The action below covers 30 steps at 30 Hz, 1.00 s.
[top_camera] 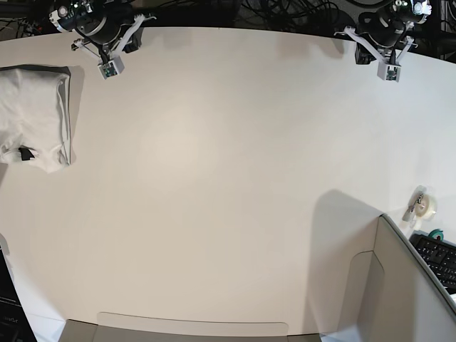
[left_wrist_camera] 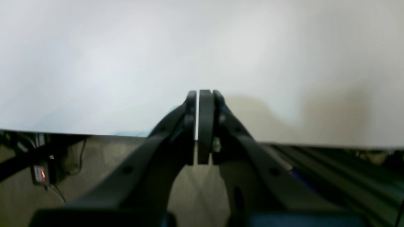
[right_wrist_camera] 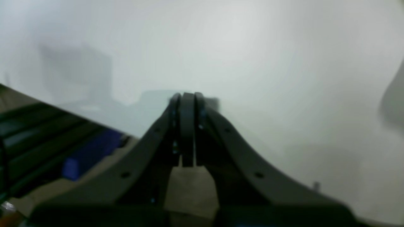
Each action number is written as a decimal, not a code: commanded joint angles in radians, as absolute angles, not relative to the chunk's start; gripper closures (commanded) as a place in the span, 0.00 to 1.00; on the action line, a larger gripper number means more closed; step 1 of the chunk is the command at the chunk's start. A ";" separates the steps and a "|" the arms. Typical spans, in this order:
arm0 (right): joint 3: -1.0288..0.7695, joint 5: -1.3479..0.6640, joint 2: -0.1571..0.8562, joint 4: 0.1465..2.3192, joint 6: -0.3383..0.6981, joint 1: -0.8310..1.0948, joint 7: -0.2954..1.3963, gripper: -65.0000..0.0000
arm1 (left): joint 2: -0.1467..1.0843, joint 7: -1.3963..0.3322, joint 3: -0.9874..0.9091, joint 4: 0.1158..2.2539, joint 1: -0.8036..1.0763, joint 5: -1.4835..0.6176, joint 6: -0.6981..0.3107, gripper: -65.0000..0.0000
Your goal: Layout the t-shirt on the table in an organized manner, then fold the t-shirt properly
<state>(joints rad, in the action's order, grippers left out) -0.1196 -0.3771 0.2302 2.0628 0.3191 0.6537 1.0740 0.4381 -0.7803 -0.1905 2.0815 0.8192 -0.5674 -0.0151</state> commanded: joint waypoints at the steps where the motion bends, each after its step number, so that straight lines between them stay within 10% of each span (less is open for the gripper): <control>1: -0.119 -0.355 0.236 2.058 0.300 0.704 1.118 1.00 | 0.446 -0.768 -0.197 2.097 0.849 -0.573 -0.012 1.00; 14: -0.119 -0.349 0.234 2.052 0.294 0.970 0.964 1.00 | 0.404 -0.768 -0.203 2.095 1.015 -0.690 -0.010 1.00; 30: 0.013 -0.266 0.229 1.615 0.294 0.805 0.957 1.00 | 0.277 -0.682 -0.166 1.713 0.862 -0.685 -0.005 1.00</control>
